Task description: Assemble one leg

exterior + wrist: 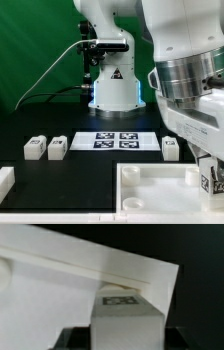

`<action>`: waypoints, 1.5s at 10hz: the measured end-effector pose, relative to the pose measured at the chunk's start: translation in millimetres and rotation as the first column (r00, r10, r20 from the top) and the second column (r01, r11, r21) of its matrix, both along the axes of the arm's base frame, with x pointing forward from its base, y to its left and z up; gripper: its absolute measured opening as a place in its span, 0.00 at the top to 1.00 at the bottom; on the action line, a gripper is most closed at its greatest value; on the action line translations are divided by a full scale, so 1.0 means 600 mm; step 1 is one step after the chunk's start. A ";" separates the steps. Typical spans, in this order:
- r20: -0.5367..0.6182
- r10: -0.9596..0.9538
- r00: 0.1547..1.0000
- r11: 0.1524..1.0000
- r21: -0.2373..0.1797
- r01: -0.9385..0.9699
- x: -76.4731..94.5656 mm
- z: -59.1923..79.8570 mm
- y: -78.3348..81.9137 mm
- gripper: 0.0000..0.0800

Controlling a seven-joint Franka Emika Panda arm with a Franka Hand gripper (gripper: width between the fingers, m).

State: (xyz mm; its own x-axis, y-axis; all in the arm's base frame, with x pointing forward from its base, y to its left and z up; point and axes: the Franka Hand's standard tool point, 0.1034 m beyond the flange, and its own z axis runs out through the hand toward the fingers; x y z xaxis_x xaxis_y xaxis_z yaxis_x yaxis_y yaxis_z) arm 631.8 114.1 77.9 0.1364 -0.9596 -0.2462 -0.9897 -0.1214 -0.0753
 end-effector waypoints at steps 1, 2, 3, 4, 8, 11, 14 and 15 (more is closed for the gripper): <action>0.000 0.005 1.000 1.000 0.000 -0.005 -0.001 -0.001 0.000 0.62; 0.006 0.026 1.000 1.000 -0.002 -0.026 -0.001 -0.001 0.001 0.52; 0.026 0.126 0.992 0.992 -0.011 -0.126 -0.004 -0.003 0.000 0.52; 0.032 0.261 0.965 0.965 -0.016 -0.261 -0.013 -0.007 0.001 0.30; 0.085 0.706 0.703 0.708 -0.068 -0.703 -0.020 -0.005 0.002 0.19; 0.075 0.966 0.249 0.260 -0.202 -0.944 -0.003 0.003 0.009 0.19; 0.081 0.979 0.189 0.202 -0.216 -0.955 -0.001 0.003 0.010 0.23; 0.079 0.970 0.231 0.243 -0.211 -0.947 -0.001 0.003 0.011 0.45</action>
Offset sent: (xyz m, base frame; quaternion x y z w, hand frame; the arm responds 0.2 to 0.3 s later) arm -0.0250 -0.0113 -0.0102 -0.0582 0.0280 -0.2548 0.9648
